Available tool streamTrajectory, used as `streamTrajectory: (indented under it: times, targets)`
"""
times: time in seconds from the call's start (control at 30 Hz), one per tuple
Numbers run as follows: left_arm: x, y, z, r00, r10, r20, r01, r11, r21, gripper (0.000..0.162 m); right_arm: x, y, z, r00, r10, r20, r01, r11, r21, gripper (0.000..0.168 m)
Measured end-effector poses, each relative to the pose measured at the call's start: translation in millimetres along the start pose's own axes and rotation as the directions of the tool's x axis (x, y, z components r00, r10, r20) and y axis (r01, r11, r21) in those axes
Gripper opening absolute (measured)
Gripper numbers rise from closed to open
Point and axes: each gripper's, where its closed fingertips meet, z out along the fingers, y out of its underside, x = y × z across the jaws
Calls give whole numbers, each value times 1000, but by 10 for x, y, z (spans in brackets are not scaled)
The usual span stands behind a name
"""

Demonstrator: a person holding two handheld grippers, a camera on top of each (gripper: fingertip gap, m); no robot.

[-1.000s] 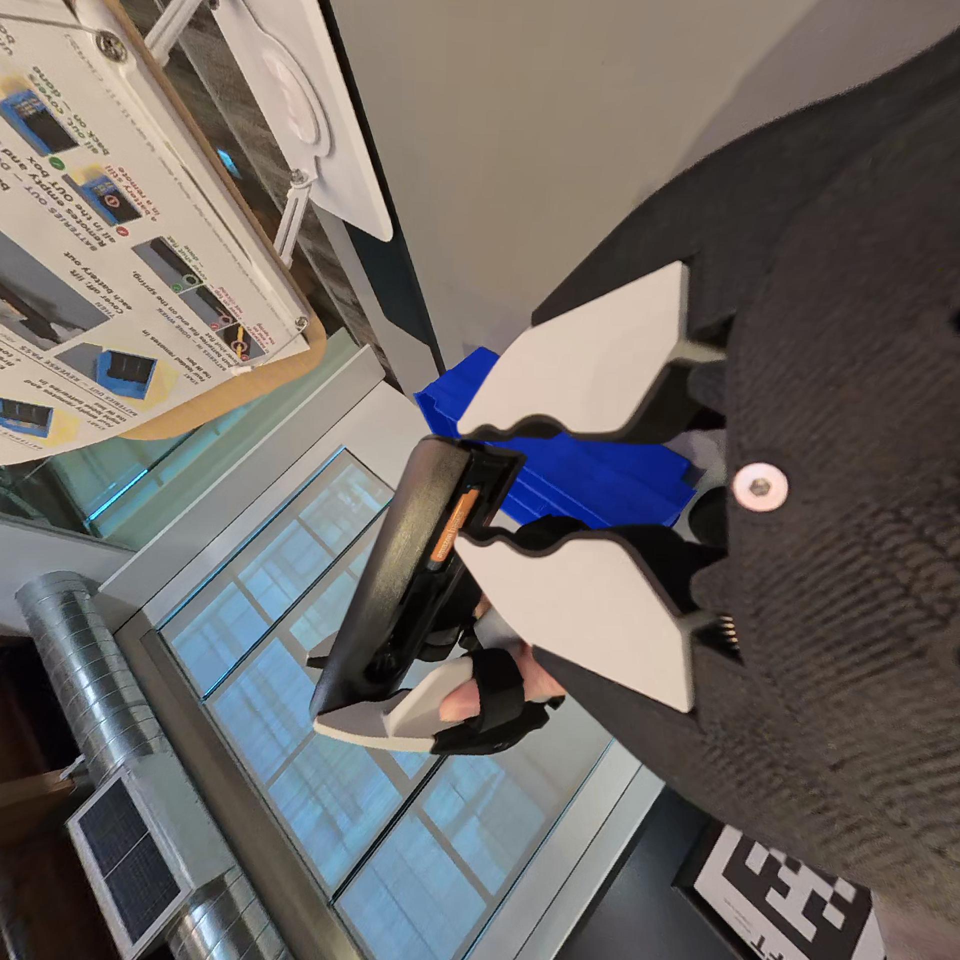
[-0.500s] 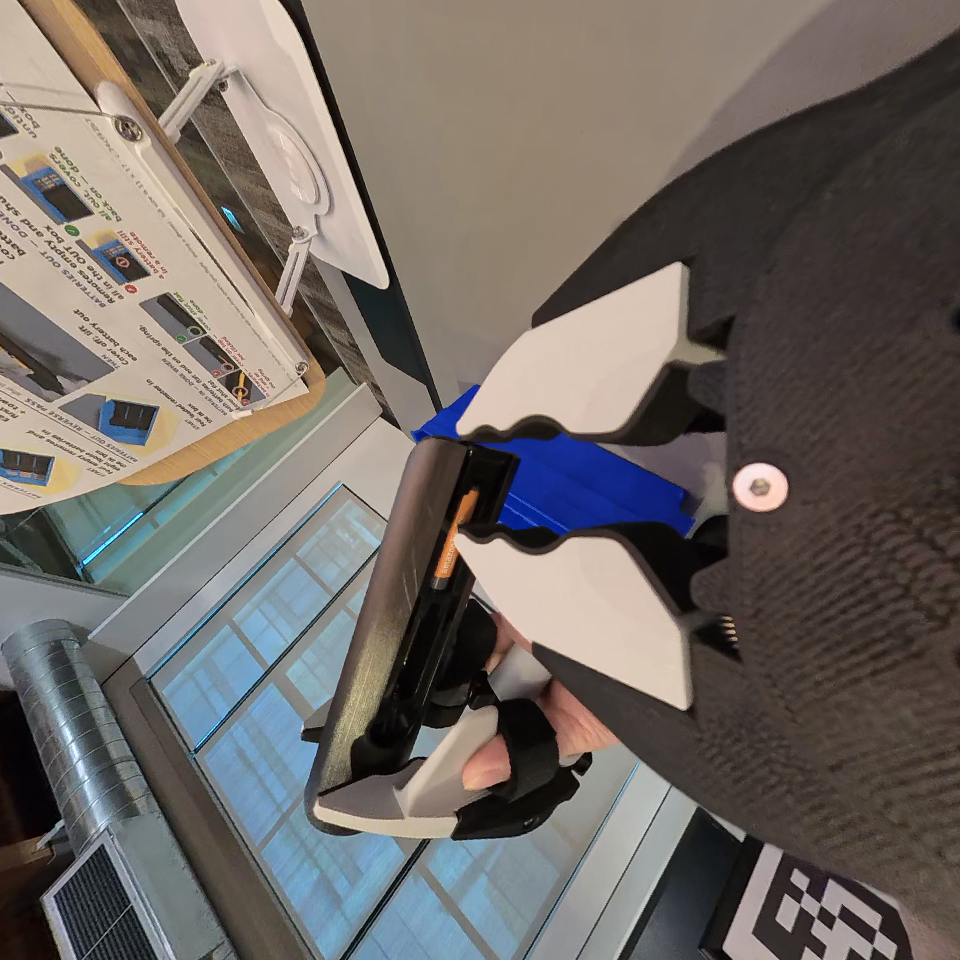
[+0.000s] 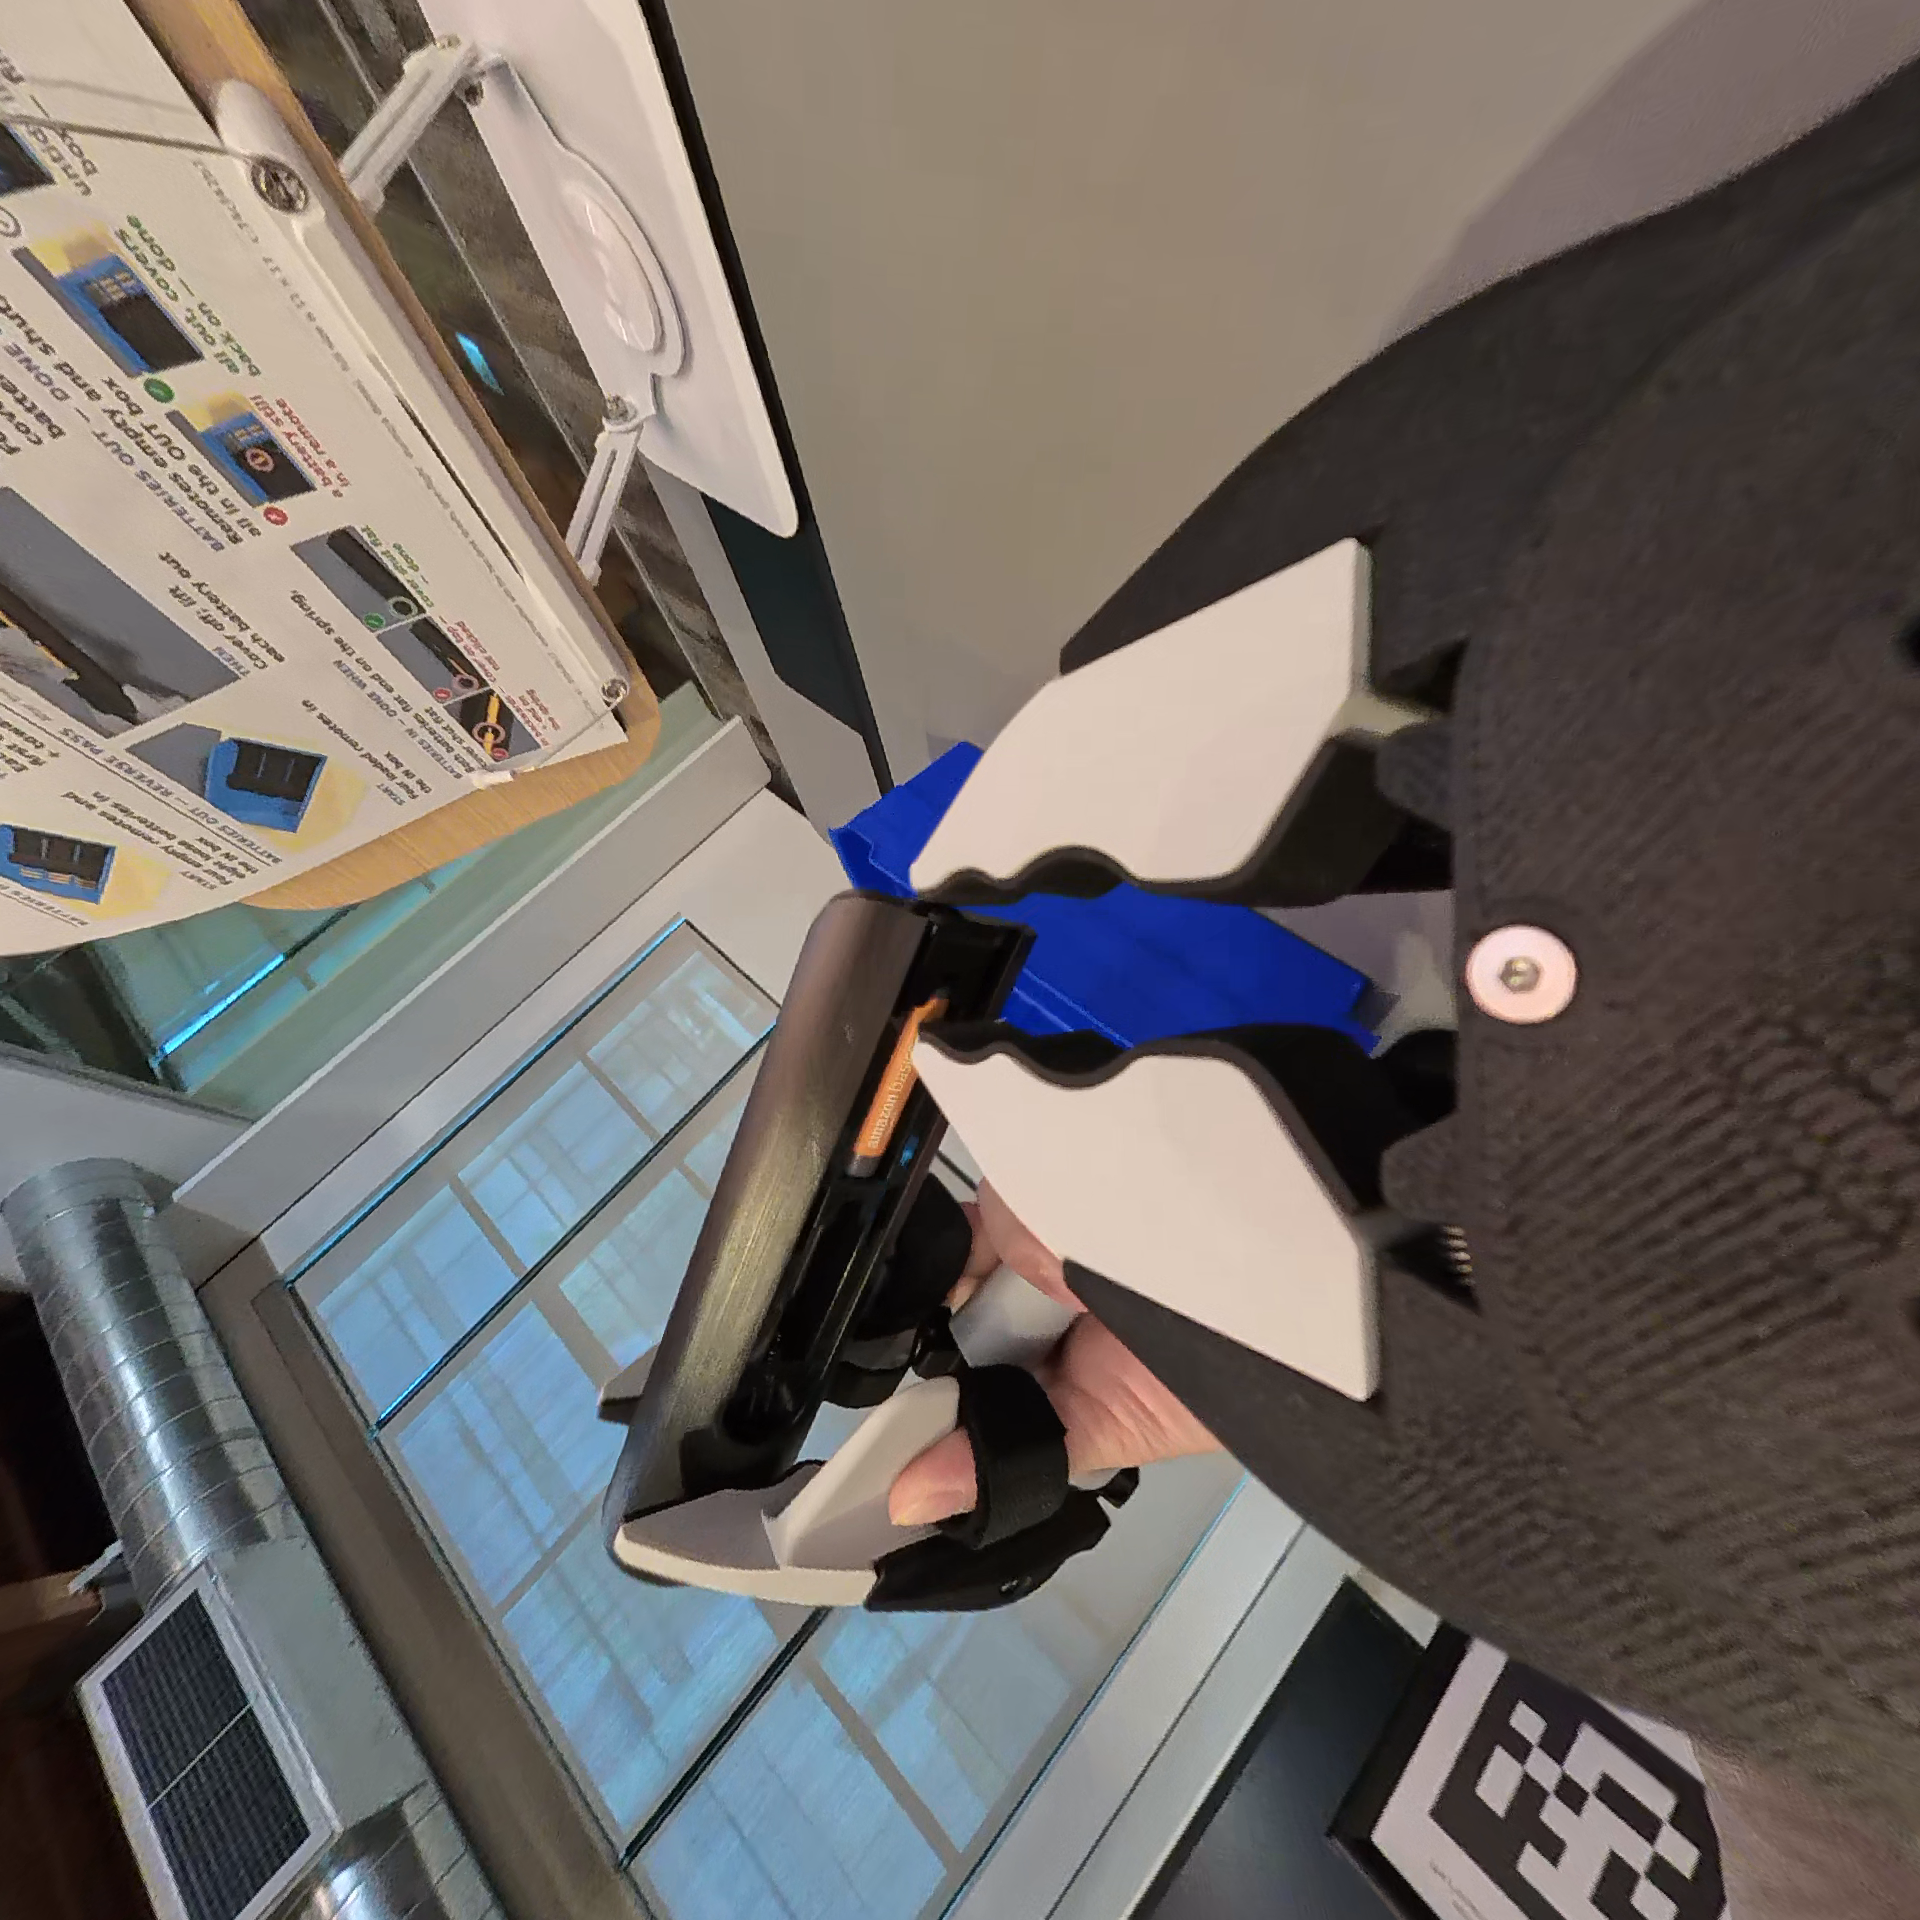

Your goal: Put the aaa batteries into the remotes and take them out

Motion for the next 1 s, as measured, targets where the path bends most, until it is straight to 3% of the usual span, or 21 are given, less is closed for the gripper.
streamTrajectory:
  times: [0.4,0.57,0.67,0.7,0.77,0.9,1.0]
  targets:
    - [-22,63,15,1000,8,18,-7,1000,-29,24,102,21,17,998,55,35,-55,998,2,16]
    - [-53,-48,-21,1000,-4,15,3,1000,18,23,-2,7,-22,979,63,194,-69,997,24,13]
    - [-170,54,-29,997,53,56,-52,999,-16,24,131,68,-41,987,47,155,-47,999,-4,23]
    - [-229,97,-37,996,58,72,-56,998,-28,23,197,76,-41,987,68,145,-68,998,-4,33]
    - [-340,175,-64,995,41,96,-38,999,-34,23,288,99,-15,972,168,166,-170,985,0,36]
    - [-467,344,-80,991,44,128,-36,997,-70,23,420,244,129,957,239,165,-229,970,-77,65]
    - [-504,442,-81,986,80,145,-66,993,-97,24,402,183,185,933,307,188,-298,952,-75,66]
